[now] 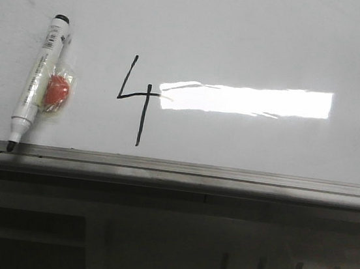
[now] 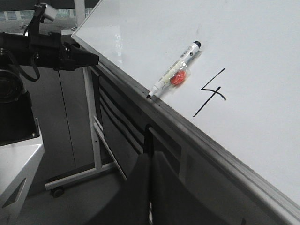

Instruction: Write number 4 on whiteboard

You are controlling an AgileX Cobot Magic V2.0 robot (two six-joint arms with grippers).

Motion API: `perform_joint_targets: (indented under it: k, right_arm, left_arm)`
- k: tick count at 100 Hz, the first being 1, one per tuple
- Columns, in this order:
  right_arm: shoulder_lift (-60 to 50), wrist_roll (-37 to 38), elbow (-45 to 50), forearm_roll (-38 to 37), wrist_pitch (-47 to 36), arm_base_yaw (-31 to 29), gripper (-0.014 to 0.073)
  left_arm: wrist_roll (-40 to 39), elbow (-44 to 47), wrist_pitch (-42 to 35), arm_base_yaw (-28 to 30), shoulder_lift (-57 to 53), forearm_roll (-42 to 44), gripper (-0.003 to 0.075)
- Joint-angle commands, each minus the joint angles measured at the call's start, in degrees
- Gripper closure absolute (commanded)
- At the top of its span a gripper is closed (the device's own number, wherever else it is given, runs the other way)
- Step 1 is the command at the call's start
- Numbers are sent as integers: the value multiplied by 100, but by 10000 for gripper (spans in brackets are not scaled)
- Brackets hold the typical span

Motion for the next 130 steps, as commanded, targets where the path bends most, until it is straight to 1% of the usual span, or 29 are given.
perform_joint_targets:
  k: [1, 6, 13, 25, 26, 27, 35, 46, 49, 53, 55, 65, 75, 82, 90, 96, 106, 110, 130]
  right_arm:
    - [57, -1, -140, -95, -531, -17, 659]
    - [81, -1, -140, -84, -530, -33, 659]
    - [198, 9, -140, -84, -772, -217, 659]
    - [673, 9, -140, -84, -1398, -1005, 659]
    - [745, 9, -140, -84, -1517, -1189, 659]
    - [781, 9, -140, -84, -1517, -1189, 659]
    - [1164, 9, -140, -84, -1839, -1989, 659]
    - [1512, 9, -140, -40, -1936, -3082, 659]
    - [1550, 9, -140, 18, -1936, -3460, 659]
    - [1561, 9, -98, 36, -1936, -3842, 659]
    - [1561, 9, -75, 51, -1948, -4151, 659]
    - [1492, 9, 109, 156, -1936, -5120, 659]
    - [1087, 23, 380, 312, -1819, -5766, 659]
    - [689, 135, 603, 322, -1621, -6010, 659]
    - [265, 165, 872, 322, -1365, -6140, 659]
    - [32, 165, 851, 322, -564, -6192, 659]
    - [-320, 165, 851, 322, 364, -6195, 659]
    - [-452, 165, 851, 322, 580, -6195, 659]
    - [-431, 165, 851, 322, 557, -6195, 659]
  left_arm:
    - [-54, 197, -258, 19, -148, -67, 741]
    - [-54, 197, -258, 19, -148, -67, 741]
    - [-54, 197, -258, 19, -148, -67, 741]
    - [-54, 197, -258, 19, -148, -67, 741]
    - [-54, 197, -258, 19, -148, -67, 741]
    - [-54, 197, -258, 19, -148, -67, 741]
    - [-54, 197, -258, 19, -148, -67, 741]
    - [-54, 197, -258, 19, -148, -67, 741]
    - [-54, 197, -258, 19, -148, -67, 741]
    - [-54, 197, -258, 19, -148, -67, 741]
    - [-54, 197, -258, 19, -148, -67, 741]
    - [-54, 197, -258, 19, -148, -67, 741]
    - [-54, 197, -258, 19, -148, -67, 741]
    - [-54, 197, -258, 19, -148, -67, 741]
    - [-54, 197, -258, 19, -148, -67, 741]
    - [-54, 197, -258, 19, -148, -67, 741]
    - [-54, 197, -258, 19, -148, -67, 741]
    - [-54, 197, -258, 19, -148, -67, 741]
    - [-54, 197, -258, 19, -148, -67, 741]
